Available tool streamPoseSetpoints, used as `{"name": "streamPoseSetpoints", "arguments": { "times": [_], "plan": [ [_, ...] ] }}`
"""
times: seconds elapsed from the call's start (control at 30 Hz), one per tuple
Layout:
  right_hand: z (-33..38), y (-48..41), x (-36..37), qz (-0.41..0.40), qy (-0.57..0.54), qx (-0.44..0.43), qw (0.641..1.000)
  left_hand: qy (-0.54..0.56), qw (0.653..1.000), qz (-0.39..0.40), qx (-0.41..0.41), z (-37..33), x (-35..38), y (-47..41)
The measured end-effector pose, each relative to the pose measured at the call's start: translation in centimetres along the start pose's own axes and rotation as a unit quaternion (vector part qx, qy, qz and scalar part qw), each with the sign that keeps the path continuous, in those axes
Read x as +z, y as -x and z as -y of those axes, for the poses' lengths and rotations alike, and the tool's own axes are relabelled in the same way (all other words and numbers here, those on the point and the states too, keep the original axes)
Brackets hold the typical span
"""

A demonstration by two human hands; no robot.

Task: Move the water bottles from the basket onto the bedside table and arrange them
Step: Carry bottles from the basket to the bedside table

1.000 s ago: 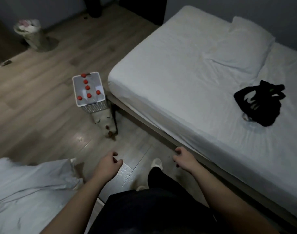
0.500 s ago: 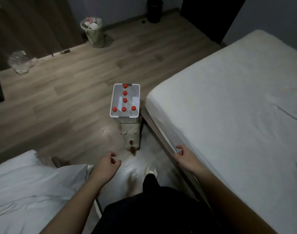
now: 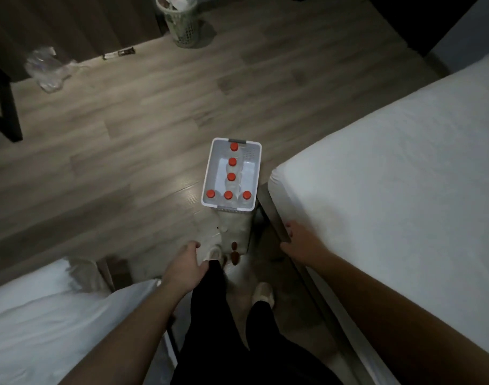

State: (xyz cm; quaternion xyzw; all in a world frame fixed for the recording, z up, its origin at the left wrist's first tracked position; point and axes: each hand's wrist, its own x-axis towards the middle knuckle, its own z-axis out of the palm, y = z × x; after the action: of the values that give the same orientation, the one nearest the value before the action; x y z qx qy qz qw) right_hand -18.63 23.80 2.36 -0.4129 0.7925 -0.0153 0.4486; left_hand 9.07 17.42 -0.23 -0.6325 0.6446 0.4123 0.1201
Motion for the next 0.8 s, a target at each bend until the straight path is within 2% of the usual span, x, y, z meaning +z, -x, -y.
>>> {"name": "streamPoseSetpoints", "arguments": {
  "times": [0.17,0.33,0.43,0.63,0.8],
  "plan": [
    [3.1,-5.7,0.0,0.031,0.024,0.056,0.998,-0.104,0.993,0.042,0.026,-2.1,-3.9,-8.2],
    [6.3,-13.4,1.1,0.015,-0.021,0.07,0.997,-0.086,0.991,0.063,0.077,-5.1,-5.6,-17.5],
    [7.3,-18.3,2.2,0.004,-0.064,0.067,0.996,-0.047,0.993,0.089,0.065,-5.8,-5.2,-22.6],
    [6.7,-26.4,7.0,-0.045,-0.149,0.127,0.98,-0.112,0.985,0.072,0.108,-3.5,-1.1,-30.9],
    [5.3,-29.4,9.4,-0.073,-0.17,0.121,0.975,-0.159,0.973,0.04,0.164,-2.2,1.0,-33.4]
  ]
}}
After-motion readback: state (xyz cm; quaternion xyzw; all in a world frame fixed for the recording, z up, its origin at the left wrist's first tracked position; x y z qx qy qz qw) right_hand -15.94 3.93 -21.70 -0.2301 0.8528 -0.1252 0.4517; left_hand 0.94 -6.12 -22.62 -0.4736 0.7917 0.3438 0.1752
